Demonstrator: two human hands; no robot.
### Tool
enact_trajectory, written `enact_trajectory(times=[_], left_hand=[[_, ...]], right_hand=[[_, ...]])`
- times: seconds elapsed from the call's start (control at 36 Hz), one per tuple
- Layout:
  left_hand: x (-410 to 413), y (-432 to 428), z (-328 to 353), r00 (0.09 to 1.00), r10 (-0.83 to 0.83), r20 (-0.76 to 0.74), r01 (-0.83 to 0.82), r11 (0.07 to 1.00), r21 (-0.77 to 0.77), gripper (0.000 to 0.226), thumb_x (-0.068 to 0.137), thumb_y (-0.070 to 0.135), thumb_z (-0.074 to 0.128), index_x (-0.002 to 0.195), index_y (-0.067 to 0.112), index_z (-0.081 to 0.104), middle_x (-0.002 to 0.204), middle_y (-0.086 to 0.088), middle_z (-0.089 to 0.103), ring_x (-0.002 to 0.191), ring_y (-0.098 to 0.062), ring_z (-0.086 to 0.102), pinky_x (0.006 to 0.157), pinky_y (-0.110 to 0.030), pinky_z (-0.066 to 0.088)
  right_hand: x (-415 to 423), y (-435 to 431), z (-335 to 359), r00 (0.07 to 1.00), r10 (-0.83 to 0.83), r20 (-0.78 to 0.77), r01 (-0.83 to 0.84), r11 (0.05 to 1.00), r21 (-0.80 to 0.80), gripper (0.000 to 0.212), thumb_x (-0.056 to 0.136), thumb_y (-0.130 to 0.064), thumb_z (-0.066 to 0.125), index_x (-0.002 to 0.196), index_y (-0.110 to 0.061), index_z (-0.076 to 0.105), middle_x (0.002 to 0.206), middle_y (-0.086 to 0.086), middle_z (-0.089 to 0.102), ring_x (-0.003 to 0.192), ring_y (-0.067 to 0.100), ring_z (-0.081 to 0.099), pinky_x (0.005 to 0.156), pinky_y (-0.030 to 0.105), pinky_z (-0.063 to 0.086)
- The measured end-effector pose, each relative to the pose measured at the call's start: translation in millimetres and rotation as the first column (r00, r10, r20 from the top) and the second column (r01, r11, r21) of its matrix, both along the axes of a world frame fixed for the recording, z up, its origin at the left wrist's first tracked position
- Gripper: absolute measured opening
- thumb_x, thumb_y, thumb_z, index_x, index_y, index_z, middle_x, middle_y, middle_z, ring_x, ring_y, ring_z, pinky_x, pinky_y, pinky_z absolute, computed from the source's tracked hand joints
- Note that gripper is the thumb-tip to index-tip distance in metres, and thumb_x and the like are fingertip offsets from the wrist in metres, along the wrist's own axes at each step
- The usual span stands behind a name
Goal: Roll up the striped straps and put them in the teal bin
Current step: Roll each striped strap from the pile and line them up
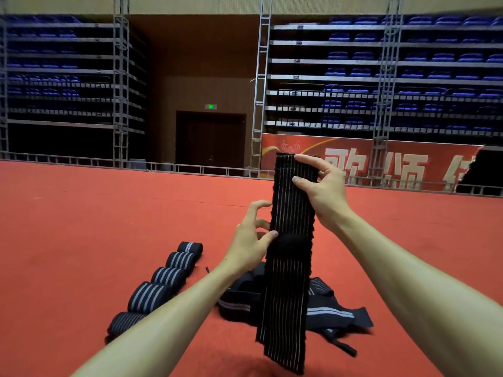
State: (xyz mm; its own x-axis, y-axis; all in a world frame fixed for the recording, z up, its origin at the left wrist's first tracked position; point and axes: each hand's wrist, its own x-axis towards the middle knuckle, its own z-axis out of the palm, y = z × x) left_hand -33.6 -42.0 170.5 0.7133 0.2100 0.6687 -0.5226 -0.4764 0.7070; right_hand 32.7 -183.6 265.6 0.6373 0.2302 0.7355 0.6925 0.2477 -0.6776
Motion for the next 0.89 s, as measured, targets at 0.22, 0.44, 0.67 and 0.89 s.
enact_trajectory(times=[0.22,0.44,0.67,0.89], left_hand=[[2,-3,-1,0.994,0.064,0.085,-0.070,0.995,0.073,0.058,0.091,-0.005,0.058,0.114,0.045,0.042,0.090,-0.001,0.054,0.068,-0.030,0.067,0.062,-0.034,0.060],[3,-7,-8,0.998,-0.003,0.066,-0.006,0.990,0.138,0.063,0.093,0.004,0.060,0.114,0.061,0.041,0.117,-0.001,0.050,0.081,-0.022,0.067,0.072,-0.033,0.060],[-4,-11,-34,0.981,-0.082,-0.174,0.127,0.955,0.269,0.088,0.086,-0.003,0.063,0.138,0.056,0.023,0.122,0.024,0.051,0.103,0.007,0.059,0.092,-0.007,0.042],[-9,-6,-83,0.919,0.012,-0.393,0.134,0.931,0.340,0.093,0.088,0.006,0.063,0.138,0.067,0.013,0.128,0.001,0.061,0.109,-0.014,0.063,0.099,-0.028,0.049]], right_hand=[[1,1,-1,0.998,-0.036,0.051,0.035,0.999,0.013,0.041,0.085,0.008,0.066,0.114,-0.020,0.068,0.107,-0.005,0.069,0.098,0.008,0.067,0.090,0.040,0.057],[5,1,0,0.992,-0.088,0.095,0.086,0.996,0.032,0.042,0.084,0.008,0.068,0.115,-0.020,0.068,0.115,-0.005,0.067,0.112,0.015,0.064,0.097,0.044,0.053],[9,-2,3,0.984,-0.145,0.103,0.136,0.987,0.088,0.042,0.083,0.006,0.069,0.116,-0.021,0.068,0.108,-0.015,0.067,0.107,0.008,0.065,0.097,0.039,0.054],[20,-10,-2,0.968,-0.235,0.090,0.225,0.969,0.107,0.042,0.083,0.002,0.071,0.115,-0.025,0.068,0.109,-0.016,0.067,0.109,0.007,0.064,0.099,0.034,0.052]])
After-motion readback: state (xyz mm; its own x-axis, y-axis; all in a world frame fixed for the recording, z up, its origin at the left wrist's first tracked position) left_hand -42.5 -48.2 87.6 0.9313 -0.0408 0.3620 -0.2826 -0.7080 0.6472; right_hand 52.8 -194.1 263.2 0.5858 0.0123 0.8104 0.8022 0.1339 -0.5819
